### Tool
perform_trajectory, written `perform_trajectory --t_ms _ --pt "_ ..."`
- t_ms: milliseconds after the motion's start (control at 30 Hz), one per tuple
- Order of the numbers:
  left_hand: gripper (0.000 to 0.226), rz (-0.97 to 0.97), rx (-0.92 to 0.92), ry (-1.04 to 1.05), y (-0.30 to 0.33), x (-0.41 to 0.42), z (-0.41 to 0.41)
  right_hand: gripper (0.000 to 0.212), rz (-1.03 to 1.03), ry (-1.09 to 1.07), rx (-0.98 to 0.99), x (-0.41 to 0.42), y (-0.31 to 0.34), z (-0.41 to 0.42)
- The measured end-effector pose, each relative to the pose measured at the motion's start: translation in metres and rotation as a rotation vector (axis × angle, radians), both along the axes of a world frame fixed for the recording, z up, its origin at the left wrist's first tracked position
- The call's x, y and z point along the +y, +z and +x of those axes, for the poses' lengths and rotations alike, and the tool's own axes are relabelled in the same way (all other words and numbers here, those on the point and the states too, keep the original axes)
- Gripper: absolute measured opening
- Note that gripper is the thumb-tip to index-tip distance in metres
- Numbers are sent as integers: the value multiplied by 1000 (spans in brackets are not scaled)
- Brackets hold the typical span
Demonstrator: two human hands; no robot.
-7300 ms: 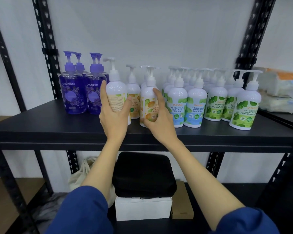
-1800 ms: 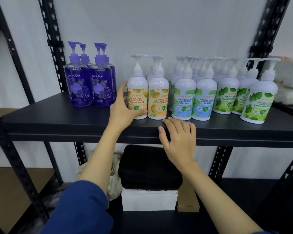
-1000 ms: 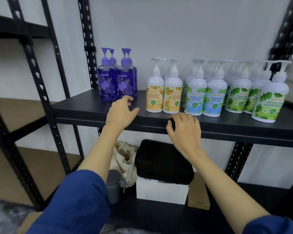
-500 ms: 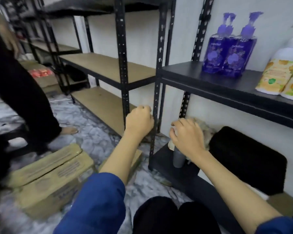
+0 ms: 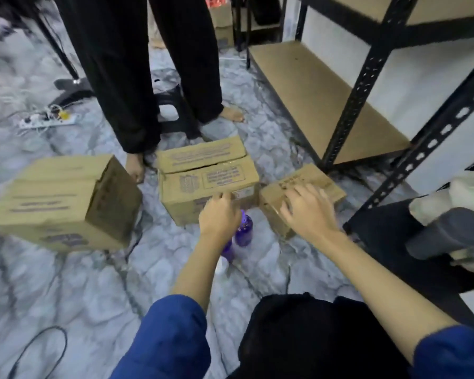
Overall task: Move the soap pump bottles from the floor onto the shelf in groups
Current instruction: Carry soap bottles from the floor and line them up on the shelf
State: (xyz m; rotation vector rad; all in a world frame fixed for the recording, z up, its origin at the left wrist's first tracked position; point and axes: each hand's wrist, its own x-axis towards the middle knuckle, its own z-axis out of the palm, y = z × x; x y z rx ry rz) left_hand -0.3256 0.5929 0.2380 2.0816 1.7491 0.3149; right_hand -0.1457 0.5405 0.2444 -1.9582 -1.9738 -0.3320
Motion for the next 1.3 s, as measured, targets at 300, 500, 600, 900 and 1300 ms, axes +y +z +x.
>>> perform_trajectory --t_ms 300,500,600,900,1300 --pt "61 -259 -301 469 -140 -32 -59 27 -506 62 113 58 -148 -26" --pt "87 -332 -452 640 -216 -47 -48 72 -847 -19 332 83 -229 -27" --pt "77 -382 -480 679 -252 -49 -43 87 -886 -32 557 95 -264 -31" --pt "63 -440 -450 815 -304 -34 -33 102 -681 -33 1163 117 -315 -38" --pt "57 -289 -628 984 -313 -36 -26 79 -503 -137 1255 119 -326 -49"
